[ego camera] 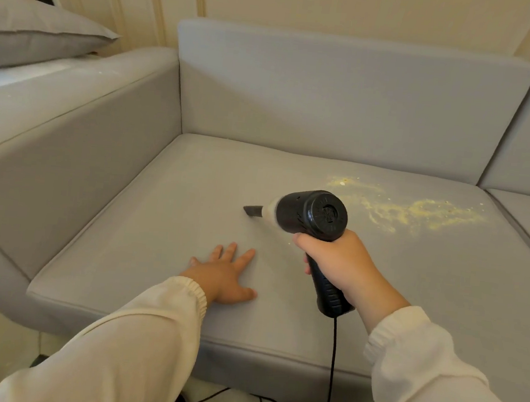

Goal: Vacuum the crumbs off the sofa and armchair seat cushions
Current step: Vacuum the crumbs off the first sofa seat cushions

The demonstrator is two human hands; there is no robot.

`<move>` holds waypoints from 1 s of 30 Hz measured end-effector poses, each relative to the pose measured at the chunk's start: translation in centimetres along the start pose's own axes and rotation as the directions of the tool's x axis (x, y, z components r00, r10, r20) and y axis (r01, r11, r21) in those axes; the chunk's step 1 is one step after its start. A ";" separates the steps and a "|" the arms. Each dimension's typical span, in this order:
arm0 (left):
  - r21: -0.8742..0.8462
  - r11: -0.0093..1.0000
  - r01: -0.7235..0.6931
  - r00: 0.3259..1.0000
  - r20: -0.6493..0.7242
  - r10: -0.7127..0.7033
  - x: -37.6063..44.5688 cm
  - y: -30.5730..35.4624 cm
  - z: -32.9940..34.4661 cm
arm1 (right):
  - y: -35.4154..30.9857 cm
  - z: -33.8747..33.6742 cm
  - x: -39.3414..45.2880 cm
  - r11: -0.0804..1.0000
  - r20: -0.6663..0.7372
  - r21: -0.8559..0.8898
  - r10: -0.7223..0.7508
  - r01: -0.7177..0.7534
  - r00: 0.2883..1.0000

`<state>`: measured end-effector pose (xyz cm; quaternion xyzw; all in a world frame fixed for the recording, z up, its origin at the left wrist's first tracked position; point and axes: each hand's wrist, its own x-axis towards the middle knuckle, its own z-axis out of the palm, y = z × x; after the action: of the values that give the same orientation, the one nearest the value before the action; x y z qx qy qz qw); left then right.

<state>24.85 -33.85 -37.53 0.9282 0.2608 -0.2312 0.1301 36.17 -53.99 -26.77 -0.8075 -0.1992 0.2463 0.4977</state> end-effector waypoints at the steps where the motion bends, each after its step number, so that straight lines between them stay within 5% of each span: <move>1: -0.004 1.000 0.001 1.000 0.001 -0.001 -0.3 -0.1 0.0 | 0.0 0.0 -0.5 1.000 0.007 -0.003 0.000 0.000 1.000; 30: 0.063 0.998 -0.010 0.998 0.055 0.007 -6.0 4.4 1.8 | 3.5 -4.7 -13.6 0.993 -0.001 0.090 0.076 -0.076 0.997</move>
<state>22.05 -40.63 -35.55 0.9263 0.2457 -0.2642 0.1086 28.35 -66.53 -25.42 -0.7918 -0.1560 0.2720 0.5241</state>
